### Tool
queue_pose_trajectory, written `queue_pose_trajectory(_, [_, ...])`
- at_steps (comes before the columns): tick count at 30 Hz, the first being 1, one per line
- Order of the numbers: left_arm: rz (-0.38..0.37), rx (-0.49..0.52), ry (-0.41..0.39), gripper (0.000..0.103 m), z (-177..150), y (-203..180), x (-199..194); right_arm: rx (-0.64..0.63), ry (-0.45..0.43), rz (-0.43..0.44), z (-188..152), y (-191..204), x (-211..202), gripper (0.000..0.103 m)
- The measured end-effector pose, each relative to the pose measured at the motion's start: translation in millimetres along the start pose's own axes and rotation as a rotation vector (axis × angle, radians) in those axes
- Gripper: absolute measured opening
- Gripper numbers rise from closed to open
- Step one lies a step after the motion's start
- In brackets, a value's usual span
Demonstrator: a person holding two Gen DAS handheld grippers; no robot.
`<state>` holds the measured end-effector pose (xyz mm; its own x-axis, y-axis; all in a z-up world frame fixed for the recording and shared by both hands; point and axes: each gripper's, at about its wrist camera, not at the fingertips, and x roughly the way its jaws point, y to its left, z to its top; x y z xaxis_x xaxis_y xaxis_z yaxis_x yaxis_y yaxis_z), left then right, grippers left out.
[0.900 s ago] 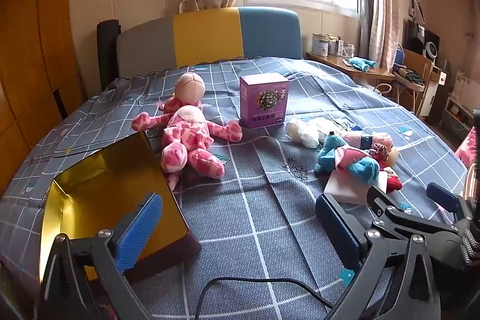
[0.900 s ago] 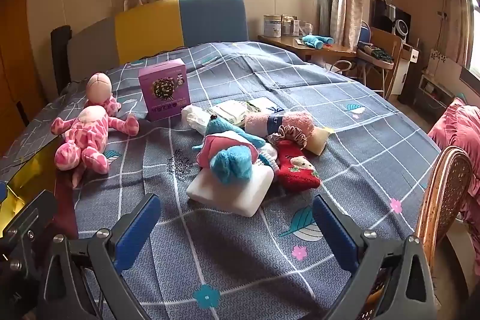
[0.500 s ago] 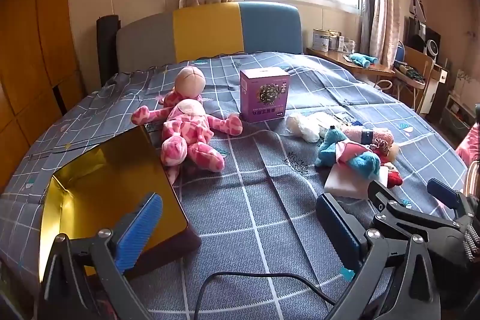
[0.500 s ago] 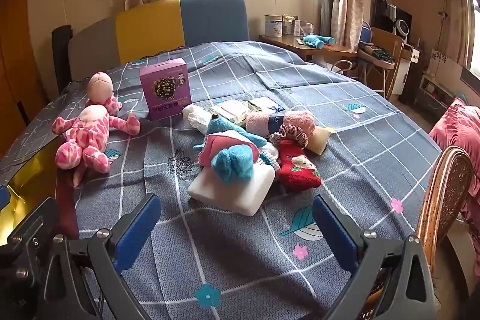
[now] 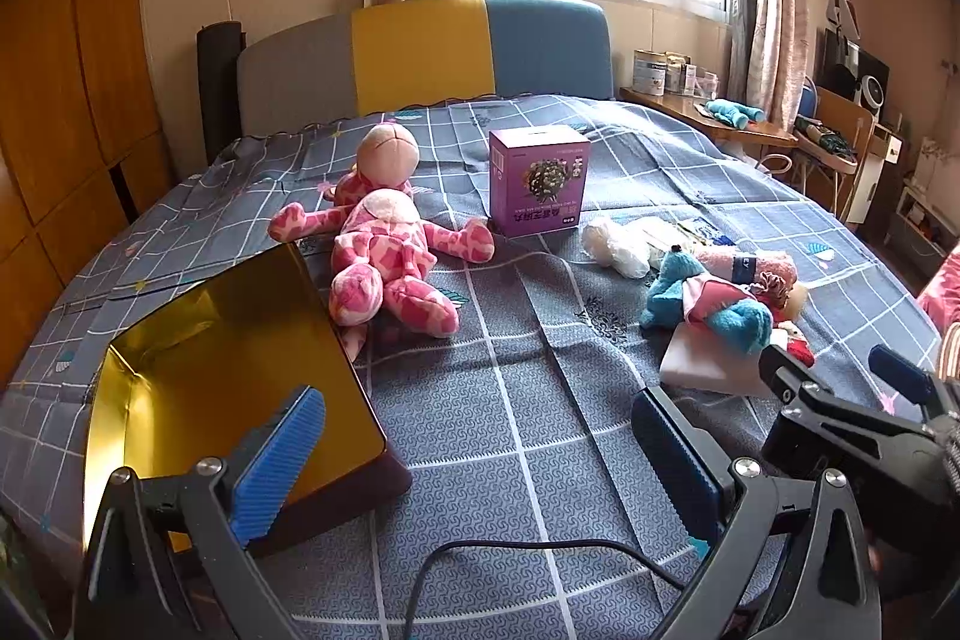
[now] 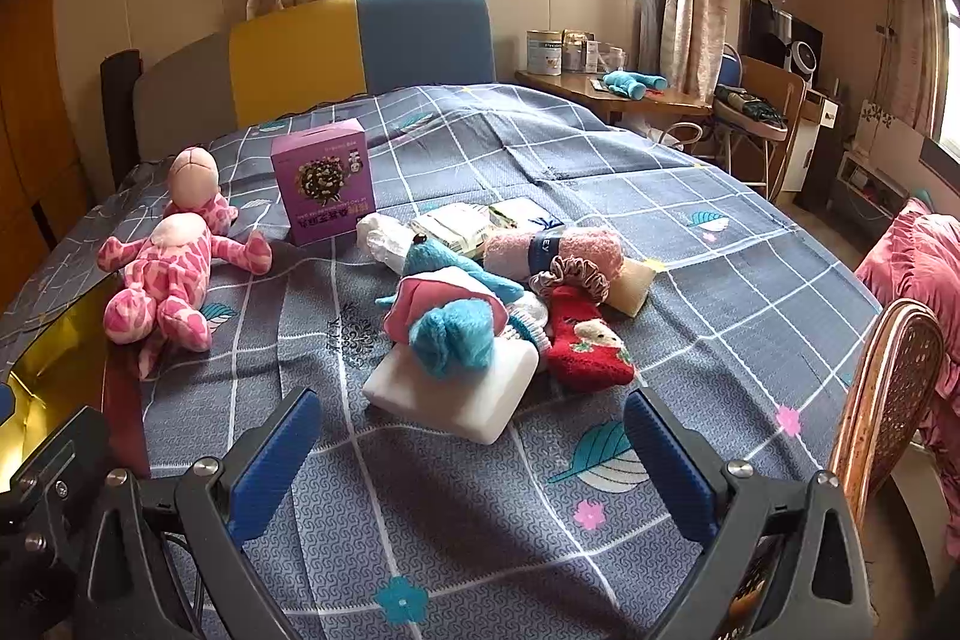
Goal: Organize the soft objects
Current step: 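Move the left tool toward the blue plush bear with pink cape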
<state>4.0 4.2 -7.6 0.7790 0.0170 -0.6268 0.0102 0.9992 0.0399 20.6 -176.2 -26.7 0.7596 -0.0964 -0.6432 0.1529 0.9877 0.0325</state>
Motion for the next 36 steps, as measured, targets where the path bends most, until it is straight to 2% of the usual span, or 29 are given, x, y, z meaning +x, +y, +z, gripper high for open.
queue_pose_trajectory(13, [-0.041, -0.036, 0.028, 0.103, 0, 6, 3, -0.016, -0.040, -0.013, 12, -2, -9, 0.103])
queue_pose_trajectory(20, [-0.099, -0.070, 0.037, 0.103, 2, 10, 7, -0.035, -0.051, -0.008, 12, -1, -10, 0.103])
queue_pose_trajectory(32, [-0.137, -0.007, 0.078, 0.103, 9, -2, 24, -0.033, -0.026, -0.014, 12, -13, 1, 0.103])
queue_pose_trajectory(36, [-0.193, -0.006, 0.119, 0.103, 13, -6, 36, -0.029, -0.016, -0.035, 13, -33, 6, 0.103])
